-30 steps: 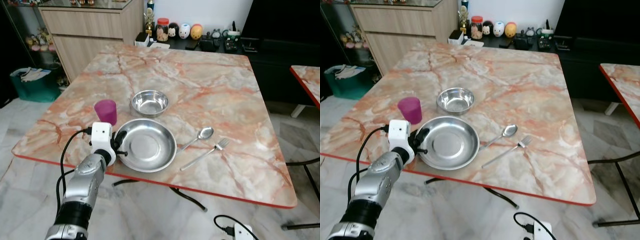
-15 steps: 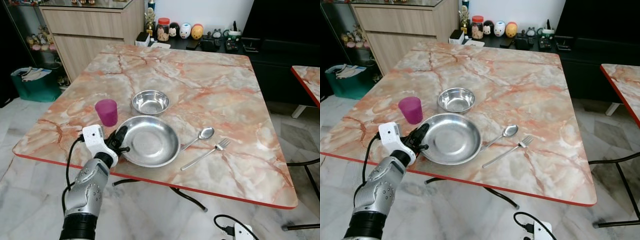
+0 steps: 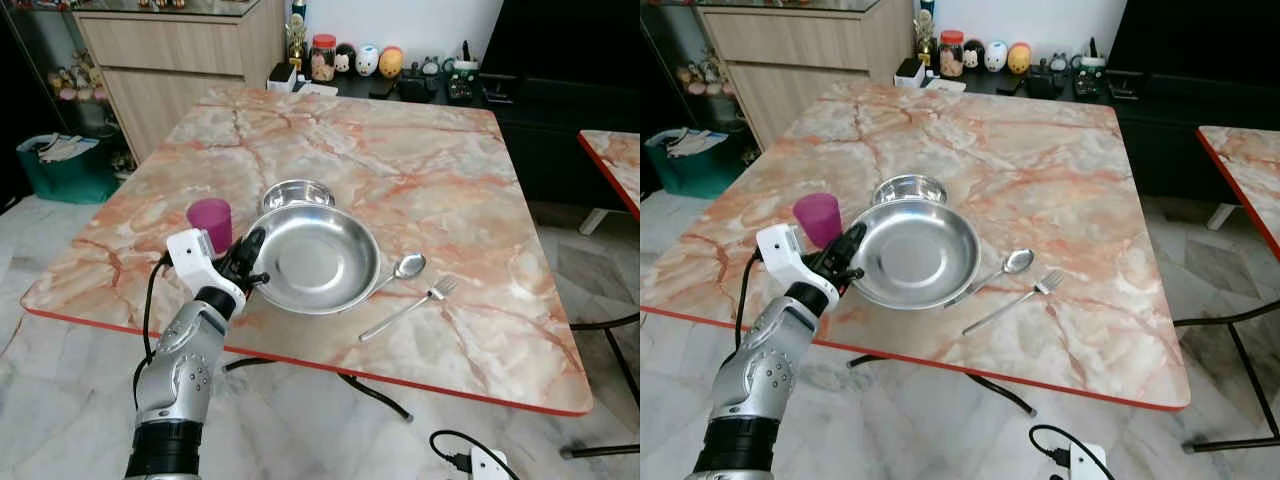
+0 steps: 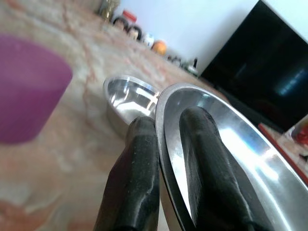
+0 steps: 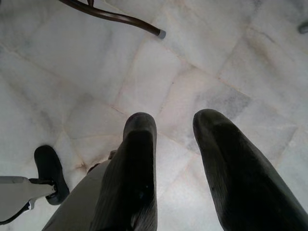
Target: Setting the table
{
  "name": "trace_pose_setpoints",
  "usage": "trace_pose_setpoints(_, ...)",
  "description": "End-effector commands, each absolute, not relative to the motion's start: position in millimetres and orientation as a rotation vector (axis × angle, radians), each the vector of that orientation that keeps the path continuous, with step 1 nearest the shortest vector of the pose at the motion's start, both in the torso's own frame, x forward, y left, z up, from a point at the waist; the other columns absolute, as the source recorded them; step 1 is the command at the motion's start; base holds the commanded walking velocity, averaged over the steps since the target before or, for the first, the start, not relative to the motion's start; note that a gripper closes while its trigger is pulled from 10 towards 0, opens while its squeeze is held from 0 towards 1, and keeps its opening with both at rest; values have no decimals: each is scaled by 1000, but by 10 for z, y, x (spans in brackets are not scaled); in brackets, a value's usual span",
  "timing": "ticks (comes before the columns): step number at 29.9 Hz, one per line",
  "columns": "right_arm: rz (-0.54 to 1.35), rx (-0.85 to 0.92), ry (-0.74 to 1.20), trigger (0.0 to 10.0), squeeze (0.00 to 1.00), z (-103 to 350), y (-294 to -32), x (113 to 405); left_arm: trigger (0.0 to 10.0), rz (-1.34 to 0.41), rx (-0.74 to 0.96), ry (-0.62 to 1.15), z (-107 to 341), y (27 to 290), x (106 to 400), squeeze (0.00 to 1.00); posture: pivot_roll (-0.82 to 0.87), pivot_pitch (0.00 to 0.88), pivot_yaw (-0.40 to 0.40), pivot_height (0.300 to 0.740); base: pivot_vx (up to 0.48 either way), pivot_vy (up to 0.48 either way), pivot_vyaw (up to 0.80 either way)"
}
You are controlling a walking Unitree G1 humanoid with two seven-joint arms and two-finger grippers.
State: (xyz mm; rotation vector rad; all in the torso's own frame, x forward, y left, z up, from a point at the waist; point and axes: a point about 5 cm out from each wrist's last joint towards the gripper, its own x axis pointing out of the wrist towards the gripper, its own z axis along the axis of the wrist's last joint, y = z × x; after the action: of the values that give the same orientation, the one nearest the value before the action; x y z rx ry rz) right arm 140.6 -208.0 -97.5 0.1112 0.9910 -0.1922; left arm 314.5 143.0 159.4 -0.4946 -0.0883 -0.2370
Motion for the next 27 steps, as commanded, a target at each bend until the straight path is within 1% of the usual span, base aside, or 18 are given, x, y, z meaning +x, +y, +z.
trace_pose_setpoints(1, -198, 109, 992, 10000, 0, -980, -2099, 1377, 10000, -231, -472, -122, 1672, 1423, 3117, 0, 67, 0, -48, 740, 0, 0, 0)
trace_pose_setpoints(12, -215, 120, 995, 10000, 0, -985, -2107, 1362, 10000, -216, -397, -140, 1668, 1418, 3067, 0, 71, 0, -50, 740, 0, 0, 0)
trace_pose_setpoints(23, -259, 155, 995, 10000, 0, -988, -2108, 1362, 10000, -213, -397, -147, 1689, 1370, 3101, 0, 56, 0, -45, 740, 0, 0, 0)
trace_pose_setpoints(27, -271, 167, 1000, 10000, 0, -990, -2103, 1365, 10000, -206, -390, -152, 1703, 1377, 3118, 0, 54, 0, -41, 740, 0, 0, -775)
